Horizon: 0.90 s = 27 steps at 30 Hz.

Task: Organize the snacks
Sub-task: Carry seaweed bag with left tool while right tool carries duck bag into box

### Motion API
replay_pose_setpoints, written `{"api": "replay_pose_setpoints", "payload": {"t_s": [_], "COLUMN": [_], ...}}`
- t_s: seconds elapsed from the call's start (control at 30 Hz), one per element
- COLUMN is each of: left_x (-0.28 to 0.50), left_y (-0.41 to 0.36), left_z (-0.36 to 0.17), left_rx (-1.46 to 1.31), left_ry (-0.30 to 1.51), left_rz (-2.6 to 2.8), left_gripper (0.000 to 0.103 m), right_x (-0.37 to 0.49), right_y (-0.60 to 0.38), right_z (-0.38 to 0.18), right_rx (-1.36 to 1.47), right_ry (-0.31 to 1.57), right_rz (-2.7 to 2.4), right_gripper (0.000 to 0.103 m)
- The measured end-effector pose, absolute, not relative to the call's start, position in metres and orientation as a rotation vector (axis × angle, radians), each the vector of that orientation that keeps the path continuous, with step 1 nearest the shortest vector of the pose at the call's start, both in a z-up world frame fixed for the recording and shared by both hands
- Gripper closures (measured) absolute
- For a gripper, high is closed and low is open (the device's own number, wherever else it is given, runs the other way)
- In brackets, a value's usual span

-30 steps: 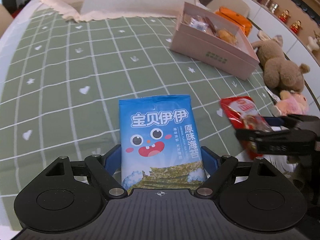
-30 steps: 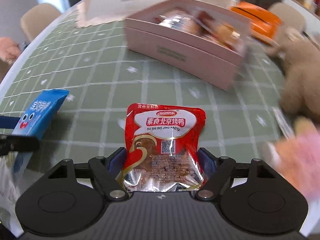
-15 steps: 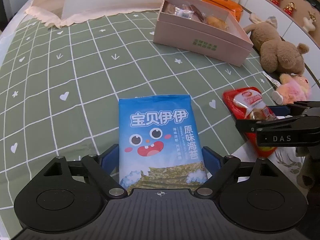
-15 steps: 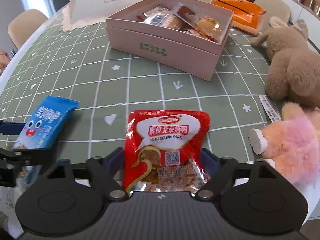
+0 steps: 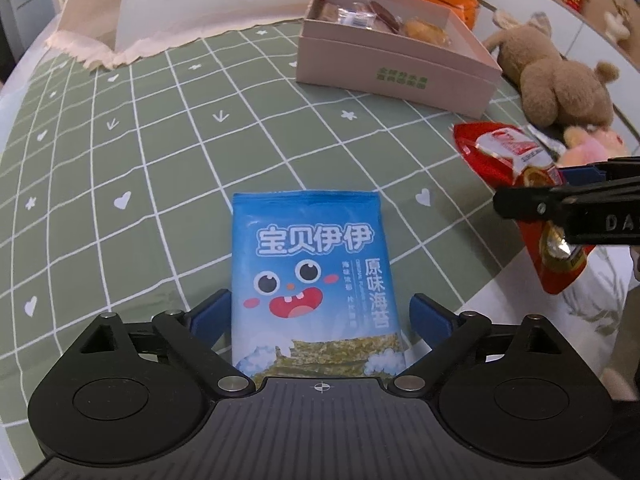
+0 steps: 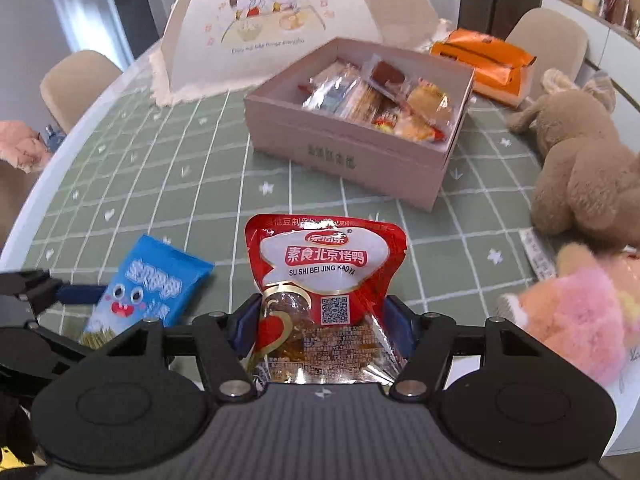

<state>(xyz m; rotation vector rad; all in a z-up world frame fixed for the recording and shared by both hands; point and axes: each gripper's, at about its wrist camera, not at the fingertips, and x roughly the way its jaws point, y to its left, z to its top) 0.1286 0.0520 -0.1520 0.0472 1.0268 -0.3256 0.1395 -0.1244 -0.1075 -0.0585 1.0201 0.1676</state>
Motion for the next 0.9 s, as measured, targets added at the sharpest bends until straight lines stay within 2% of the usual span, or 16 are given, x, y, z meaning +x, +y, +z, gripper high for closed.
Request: {"api": "replay_pose_setpoints", "payload": {"t_s": [0.23,0.27,0.3,0.43,0.57,0.7,0.77,0.83,0.9], "left_x": [0.129,0.130,0.129,0.123,0.132,0.162,0.182,0.209,0.250], "left_y": [0.053,0.049,0.046,0.045,0.052,0.048,0.040,0.025,0.008], "left_z": [-0.152,-0.152,-0.152,-0.135,-0.071,0.039,0.075,0.095,0.089], "left_rx": [0.050,0.073,0.109,0.124,0.022,-0.018,-0.034,-0.030,-0.039], "left_ry": [1.030,1.032,1.027,0.968,0.857,0.537,0.423,0.360,0.417], "left_rz": [-0.319,-0.312,-0.299,-0.357,-0.444,-0.499,-0.519,-0.523,-0.550], "left_gripper": [0.006,0.007,0.014,0.019,0.019,0.015,0.012,0.012,0.012], "right_x": [0.130,0.130,0.129,0.122,0.117,0.118,0.119,0.120,0.122], "right_y": [-0.127,-0.128,-0.130,-0.140,-0.158,-0.173,-0.176,-0.178,-0.180], "right_z": [-0.114,-0.114,-0.114,-0.105,-0.090,-0.067,-0.055,-0.046,-0.040], "right_rx": [-0.070,-0.069,-0.067,-0.074,-0.049,-0.010,-0.007,-0.018,-0.032], "right_ry": [1.035,1.035,1.033,1.007,0.977,0.923,0.885,0.846,0.816], "right_rz": [0.143,0.137,0.133,0.108,0.069,0.048,0.048,0.048,0.044], "right_gripper": [0.038,0.038,0.038,0.038,0.038,0.038,0.038,0.037,0.037]}}
